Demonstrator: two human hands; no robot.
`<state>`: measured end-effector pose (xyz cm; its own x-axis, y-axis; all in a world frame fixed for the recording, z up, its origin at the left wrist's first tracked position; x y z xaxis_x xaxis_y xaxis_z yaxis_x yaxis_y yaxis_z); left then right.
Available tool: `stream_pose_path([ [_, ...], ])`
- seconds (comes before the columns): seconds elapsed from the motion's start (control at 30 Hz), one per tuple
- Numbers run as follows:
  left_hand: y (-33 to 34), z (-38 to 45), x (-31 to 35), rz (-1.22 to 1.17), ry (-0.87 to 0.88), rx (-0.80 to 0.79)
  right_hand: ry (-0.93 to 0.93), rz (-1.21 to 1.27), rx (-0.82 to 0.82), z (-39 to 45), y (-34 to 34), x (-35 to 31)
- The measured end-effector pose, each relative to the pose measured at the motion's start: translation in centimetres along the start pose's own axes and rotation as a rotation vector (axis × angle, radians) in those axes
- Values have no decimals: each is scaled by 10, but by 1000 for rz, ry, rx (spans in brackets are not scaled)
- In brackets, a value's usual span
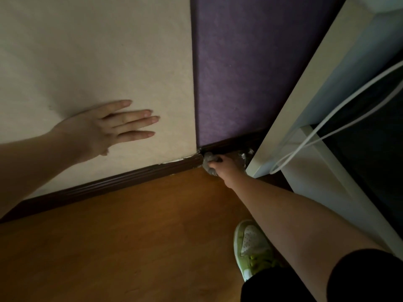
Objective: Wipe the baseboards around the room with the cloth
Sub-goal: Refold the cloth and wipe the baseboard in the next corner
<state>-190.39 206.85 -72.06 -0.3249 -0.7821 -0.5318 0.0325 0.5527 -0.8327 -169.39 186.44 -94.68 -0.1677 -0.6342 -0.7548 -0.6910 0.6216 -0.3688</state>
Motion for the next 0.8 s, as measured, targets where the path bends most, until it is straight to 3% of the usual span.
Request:
stream_pose_path([
  [0.03, 1, 5, -1, 76, 15, 23, 20, 38, -6, -1, -3, -1],
  [0.17, 3, -2, 2, 310, -30, -163, 35, 173, 39, -8, -8, -1],
  [0.27, 0, -1, 1, 391, -29, -148, 27, 299, 97, -23, -13, -11],
  [0.47, 2, -2, 13, 462, -27, -242, -57, 266, -40, -87, -14, -62],
  [0.7, -24, 7, 21, 317, -81, -370, -186, 19, -299, -204, -13, -96],
  [0.8, -49, 2, 19, 115, -210, -276, -199, 7, -384, -254, -43, -111],
])
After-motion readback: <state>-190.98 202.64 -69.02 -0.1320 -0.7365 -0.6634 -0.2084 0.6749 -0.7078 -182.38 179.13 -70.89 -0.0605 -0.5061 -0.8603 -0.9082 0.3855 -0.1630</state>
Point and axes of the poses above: each hand's wrist, its own z-axis towards the middle knuckle, its own y-axis out of the palm, x = y × z, the point moved 5 cm from there along z, towards the middle knuckle, and after that the axes turned 5 degrees about x, right-handed, at the moved point
